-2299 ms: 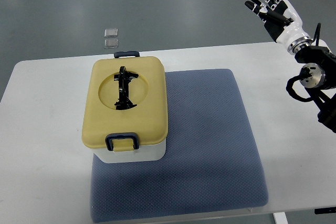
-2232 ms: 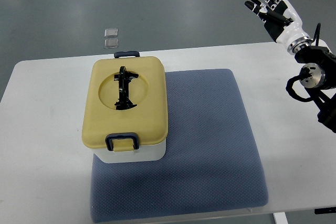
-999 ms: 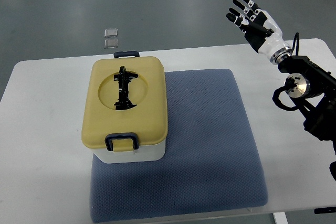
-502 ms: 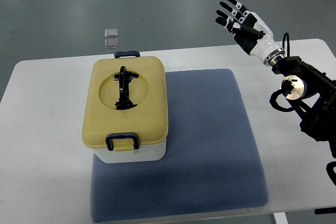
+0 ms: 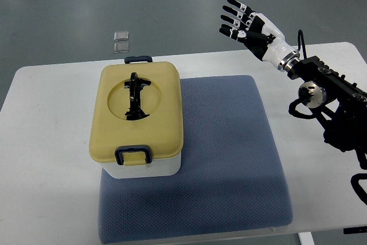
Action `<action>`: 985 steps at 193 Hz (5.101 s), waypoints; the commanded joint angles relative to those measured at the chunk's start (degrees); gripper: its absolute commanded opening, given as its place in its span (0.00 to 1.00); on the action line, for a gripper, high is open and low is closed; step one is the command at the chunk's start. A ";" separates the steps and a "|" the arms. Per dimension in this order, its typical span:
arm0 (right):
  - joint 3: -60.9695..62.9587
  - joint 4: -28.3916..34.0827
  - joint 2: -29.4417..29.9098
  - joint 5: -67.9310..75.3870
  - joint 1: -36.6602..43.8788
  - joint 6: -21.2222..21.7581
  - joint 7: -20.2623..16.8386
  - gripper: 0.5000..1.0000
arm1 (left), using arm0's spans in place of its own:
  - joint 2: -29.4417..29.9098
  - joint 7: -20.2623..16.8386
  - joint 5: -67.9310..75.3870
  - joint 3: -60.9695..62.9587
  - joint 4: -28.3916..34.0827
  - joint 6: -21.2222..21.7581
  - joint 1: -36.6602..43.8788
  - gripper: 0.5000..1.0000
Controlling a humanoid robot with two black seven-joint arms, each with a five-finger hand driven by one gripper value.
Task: Open white storage box with right hand
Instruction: 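Swing the right hand over toward the yellow lid of the box, then lower the right hand onto the black handle on the yellow lid, then close the right hand fingers around the black lid handle, then lift the yellow lid off the box with the right hand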
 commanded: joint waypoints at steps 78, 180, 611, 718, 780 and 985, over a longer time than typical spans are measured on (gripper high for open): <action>-29.08 4.68 -9.48 -3.45 14.21 0.00 12.42 0.85 | 0.00 0.00 0.00 0.00 0.00 0.00 0.00 1.00; -58.97 9.34 -11.07 -5.73 36.19 -4.13 18.16 0.85 | 0.00 0.00 0.00 0.00 0.00 0.00 0.00 1.00; -83.94 15.40 5.10 -39.75 56.40 -34.63 18.16 0.31 | 0.00 0.00 0.00 0.00 0.00 0.00 0.00 1.00; -83.85 15.40 6.16 -39.83 55.79 -39.64 18.16 0.00 | 0.00 0.00 0.00 0.00 0.00 0.00 0.00 1.00; -80.68 15.32 5.19 -39.57 55.96 -42.63 18.16 0.00 | 0.00 0.00 0.00 0.00 0.00 0.00 0.00 1.00; -66.45 15.58 -25.04 -40.98 34.87 -42.54 18.16 0.00 | 0.00 0.00 0.00 0.00 0.00 0.00 0.00 1.00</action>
